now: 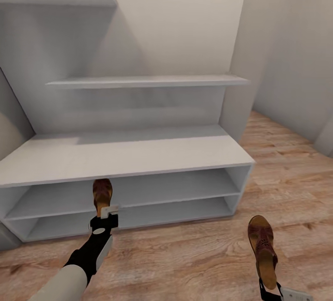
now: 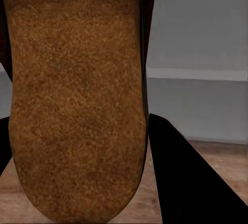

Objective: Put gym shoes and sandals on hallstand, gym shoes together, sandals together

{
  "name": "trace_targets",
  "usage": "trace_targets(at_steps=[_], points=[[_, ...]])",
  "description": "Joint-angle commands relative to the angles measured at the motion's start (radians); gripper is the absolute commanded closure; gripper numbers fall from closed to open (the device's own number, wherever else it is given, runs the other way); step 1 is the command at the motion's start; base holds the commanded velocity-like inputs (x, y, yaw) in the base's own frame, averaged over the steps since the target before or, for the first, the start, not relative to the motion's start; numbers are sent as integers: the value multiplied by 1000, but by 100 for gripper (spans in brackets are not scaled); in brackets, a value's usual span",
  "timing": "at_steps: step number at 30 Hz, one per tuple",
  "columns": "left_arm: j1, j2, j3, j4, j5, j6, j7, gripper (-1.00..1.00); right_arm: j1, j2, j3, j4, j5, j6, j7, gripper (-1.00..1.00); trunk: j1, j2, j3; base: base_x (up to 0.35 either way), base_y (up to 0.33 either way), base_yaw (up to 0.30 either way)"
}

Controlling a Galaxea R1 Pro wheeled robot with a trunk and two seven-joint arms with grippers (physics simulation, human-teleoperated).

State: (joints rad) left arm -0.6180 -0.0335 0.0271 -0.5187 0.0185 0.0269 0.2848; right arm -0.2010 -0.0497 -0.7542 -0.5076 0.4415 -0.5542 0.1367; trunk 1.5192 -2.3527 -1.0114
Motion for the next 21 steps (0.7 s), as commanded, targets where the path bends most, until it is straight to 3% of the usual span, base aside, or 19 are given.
trace_targets(at_steps=[1,7,15,21], points=[[0,0,2,-1,-2,4,1,100,-1,1,-8,0,0,-3,11,100,0,0,-1,294,77,0],[0,1,3,-1,-2,4,2,100,-1,1,-8,0,0,-3,11,100,0,0,-1,298,77,0],[0,1,4,-1,-2,4,4,100,-1,1,-8,0,0,-3,11,100,0,0,-1,77,10,0],[0,3,4,-1,-2,4,4,100,-1,1,-8,0,0,-3,10,100,0,0,-1,235,33,0]])
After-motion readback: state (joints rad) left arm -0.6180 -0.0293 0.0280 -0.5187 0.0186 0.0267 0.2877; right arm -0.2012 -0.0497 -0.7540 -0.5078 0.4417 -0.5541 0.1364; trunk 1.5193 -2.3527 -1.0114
